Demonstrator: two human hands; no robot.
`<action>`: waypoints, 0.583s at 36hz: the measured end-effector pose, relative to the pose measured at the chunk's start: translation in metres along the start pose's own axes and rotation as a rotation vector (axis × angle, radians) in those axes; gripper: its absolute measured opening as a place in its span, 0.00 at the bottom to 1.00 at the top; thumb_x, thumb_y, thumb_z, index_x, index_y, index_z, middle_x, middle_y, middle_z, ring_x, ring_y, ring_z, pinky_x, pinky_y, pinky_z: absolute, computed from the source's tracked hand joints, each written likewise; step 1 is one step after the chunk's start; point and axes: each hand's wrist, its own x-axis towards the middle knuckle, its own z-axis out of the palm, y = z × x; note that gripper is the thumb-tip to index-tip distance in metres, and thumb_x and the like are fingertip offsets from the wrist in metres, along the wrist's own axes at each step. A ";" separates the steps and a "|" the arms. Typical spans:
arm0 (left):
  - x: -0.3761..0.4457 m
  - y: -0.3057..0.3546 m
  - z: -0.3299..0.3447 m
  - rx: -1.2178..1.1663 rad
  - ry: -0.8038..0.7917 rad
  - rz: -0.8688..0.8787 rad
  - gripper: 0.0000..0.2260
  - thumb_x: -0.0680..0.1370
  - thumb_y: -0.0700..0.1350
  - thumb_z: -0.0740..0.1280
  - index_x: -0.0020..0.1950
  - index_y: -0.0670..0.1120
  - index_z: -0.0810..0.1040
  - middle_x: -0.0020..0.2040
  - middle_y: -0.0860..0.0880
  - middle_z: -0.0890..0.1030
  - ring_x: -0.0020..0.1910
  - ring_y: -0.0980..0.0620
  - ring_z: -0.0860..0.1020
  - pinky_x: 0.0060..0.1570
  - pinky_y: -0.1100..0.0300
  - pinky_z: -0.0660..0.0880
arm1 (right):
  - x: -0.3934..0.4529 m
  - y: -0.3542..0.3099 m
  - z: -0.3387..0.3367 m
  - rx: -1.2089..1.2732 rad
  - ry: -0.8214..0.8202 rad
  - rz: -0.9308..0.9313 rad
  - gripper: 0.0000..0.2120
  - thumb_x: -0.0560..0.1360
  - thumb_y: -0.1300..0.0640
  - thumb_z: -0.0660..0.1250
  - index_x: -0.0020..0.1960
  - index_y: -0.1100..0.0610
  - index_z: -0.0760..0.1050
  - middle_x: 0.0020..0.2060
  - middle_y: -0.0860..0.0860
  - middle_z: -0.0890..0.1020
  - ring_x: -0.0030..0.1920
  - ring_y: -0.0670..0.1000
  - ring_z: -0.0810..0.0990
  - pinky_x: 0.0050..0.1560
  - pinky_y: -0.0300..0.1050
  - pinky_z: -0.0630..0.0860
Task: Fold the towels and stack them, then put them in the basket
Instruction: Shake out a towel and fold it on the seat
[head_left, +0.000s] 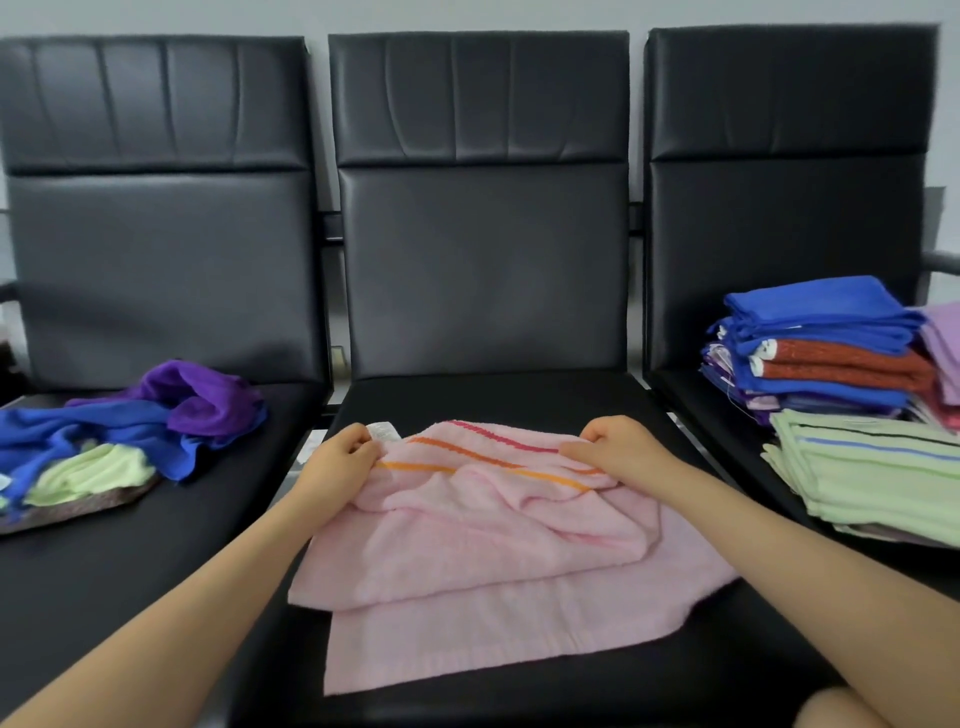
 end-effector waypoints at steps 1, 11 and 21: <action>0.000 0.001 0.000 -0.038 0.033 -0.011 0.10 0.78 0.41 0.60 0.37 0.44 0.70 0.33 0.49 0.73 0.36 0.50 0.69 0.37 0.56 0.65 | 0.000 0.001 -0.002 0.008 -0.022 0.025 0.18 0.72 0.49 0.72 0.43 0.66 0.78 0.35 0.53 0.76 0.37 0.49 0.73 0.37 0.43 0.68; 0.000 0.007 -0.012 -0.122 0.103 -0.008 0.10 0.80 0.41 0.55 0.40 0.42 0.70 0.36 0.45 0.71 0.37 0.48 0.69 0.36 0.54 0.63 | -0.005 0.002 -0.008 0.811 -0.094 0.041 0.03 0.74 0.63 0.70 0.42 0.59 0.78 0.35 0.54 0.80 0.39 0.52 0.78 0.41 0.44 0.73; 0.008 0.016 -0.015 -0.303 -0.134 -0.100 0.11 0.77 0.48 0.69 0.42 0.41 0.83 0.36 0.45 0.83 0.36 0.49 0.80 0.43 0.56 0.77 | 0.018 0.008 -0.016 1.065 -0.062 0.193 0.26 0.65 0.55 0.76 0.59 0.67 0.79 0.54 0.65 0.81 0.54 0.61 0.81 0.59 0.55 0.76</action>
